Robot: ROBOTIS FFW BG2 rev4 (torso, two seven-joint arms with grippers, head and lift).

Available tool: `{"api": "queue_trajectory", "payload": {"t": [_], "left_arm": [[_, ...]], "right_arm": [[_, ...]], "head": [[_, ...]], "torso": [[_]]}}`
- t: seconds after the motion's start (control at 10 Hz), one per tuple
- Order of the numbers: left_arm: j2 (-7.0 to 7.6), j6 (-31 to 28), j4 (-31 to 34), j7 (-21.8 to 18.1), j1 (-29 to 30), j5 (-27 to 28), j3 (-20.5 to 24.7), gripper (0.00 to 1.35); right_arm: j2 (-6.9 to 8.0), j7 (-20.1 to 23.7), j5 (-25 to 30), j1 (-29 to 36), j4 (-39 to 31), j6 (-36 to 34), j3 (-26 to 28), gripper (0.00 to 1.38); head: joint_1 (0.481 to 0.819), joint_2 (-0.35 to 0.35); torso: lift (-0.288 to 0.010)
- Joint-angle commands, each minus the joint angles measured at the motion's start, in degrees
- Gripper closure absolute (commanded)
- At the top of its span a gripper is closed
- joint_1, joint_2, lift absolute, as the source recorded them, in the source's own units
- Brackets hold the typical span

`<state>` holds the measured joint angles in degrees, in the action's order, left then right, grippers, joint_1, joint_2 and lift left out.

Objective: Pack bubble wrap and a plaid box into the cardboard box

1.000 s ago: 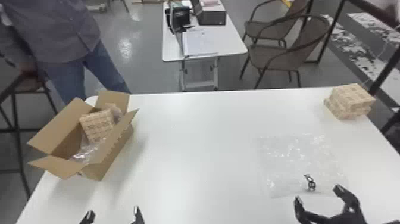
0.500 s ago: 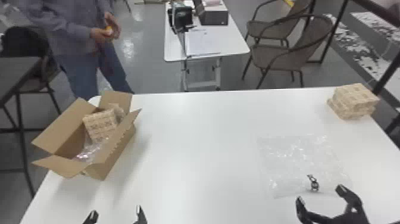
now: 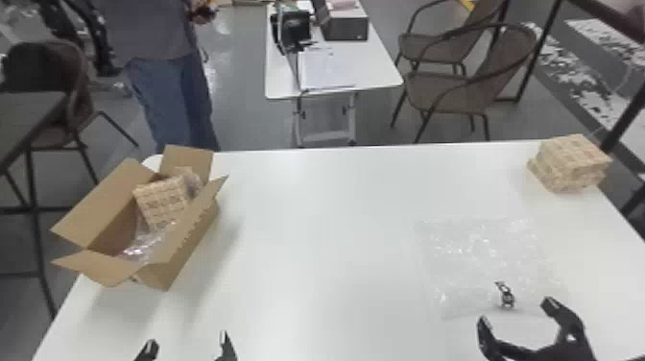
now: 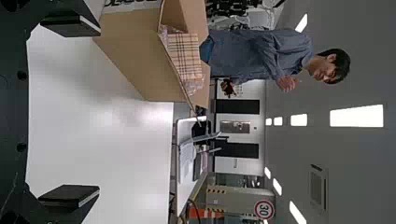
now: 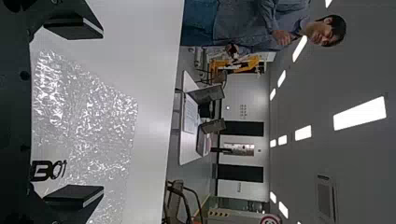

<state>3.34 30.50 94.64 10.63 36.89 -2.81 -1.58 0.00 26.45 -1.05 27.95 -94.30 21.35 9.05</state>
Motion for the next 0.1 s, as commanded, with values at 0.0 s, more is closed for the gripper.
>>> {"api": "queue_trajectory", "payload": {"t": [0.0], "left_arm": [[0.00, 0.00, 0.02, 0.01, -0.07, 0.00, 0.00, 0.11]], "right_arm": [[0.05, 0.01, -0.09, 0.00, 0.08, -0.08, 0.00, 0.12]], "head": [[0.695, 0.073]], "torso": [[-0.073]]}}
